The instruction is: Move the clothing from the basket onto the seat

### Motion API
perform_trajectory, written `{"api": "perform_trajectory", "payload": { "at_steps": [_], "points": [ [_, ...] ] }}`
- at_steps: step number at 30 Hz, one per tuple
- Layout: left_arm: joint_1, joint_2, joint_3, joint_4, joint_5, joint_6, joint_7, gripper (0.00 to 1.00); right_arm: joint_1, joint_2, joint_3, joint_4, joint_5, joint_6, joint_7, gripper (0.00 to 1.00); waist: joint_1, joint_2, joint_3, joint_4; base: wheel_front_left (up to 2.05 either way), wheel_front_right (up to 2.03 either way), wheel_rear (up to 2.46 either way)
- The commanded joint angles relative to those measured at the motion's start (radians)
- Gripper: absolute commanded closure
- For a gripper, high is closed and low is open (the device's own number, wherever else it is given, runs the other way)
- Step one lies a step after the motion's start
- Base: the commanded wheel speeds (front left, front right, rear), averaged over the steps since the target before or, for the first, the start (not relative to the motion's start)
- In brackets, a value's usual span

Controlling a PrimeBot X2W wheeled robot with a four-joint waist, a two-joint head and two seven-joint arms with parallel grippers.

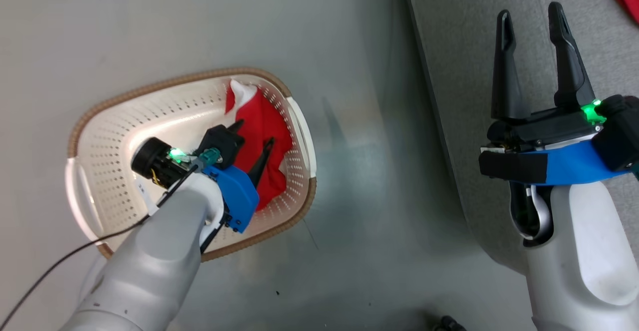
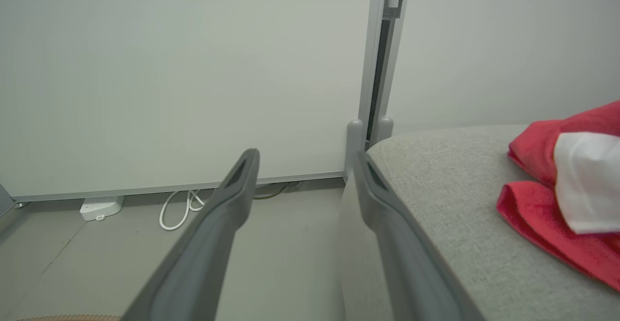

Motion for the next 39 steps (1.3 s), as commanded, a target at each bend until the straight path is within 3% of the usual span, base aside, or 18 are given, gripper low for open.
{"api": "perform_trajectory", "payload": {
  "at_steps": [1, 10, 21, 39],
  "points": [
    [-0.023, 0.01, -0.008, 0.011, -0.009, -0.004, -0.003, 0.0, -0.021, 0.004, 0.003, -0.007, 0.011, -0.001, 0.0, 0.0, -0.0002, 0.0, 0.054, -0.023, 0.0, 0.0, 0.0],
    [-0.104, 0.021, -0.067, 0.128, -0.026, -0.004, 0.031, 0.0, -0.05, 0.003, 0.007, -0.031, 0.032, -0.001, 0.0, 0.0, -0.0002, 0.0, 0.152, -0.046, 0.0, 0.0, 0.0],
    [-0.179, 0.031, -0.094, 0.175, -0.051, -0.004, 0.085, 0.0, -0.073, 0.003, 0.007, -0.052, 0.044, -0.001, 0.0, 0.0, -0.0002, 0.0, 0.25, -0.044, 0.0, 0.0, 0.0],
    [-0.248, 0.041, -0.143, 0.198, -0.024, 0.042, 0.145, 0.0, -0.094, 0.003, -0.001, -0.074, 0.04, -0.001, 0.0, 0.0, -0.0002, 0.0, 0.351, -0.029, 0.0, 0.0, 0.0]
  ]
}}
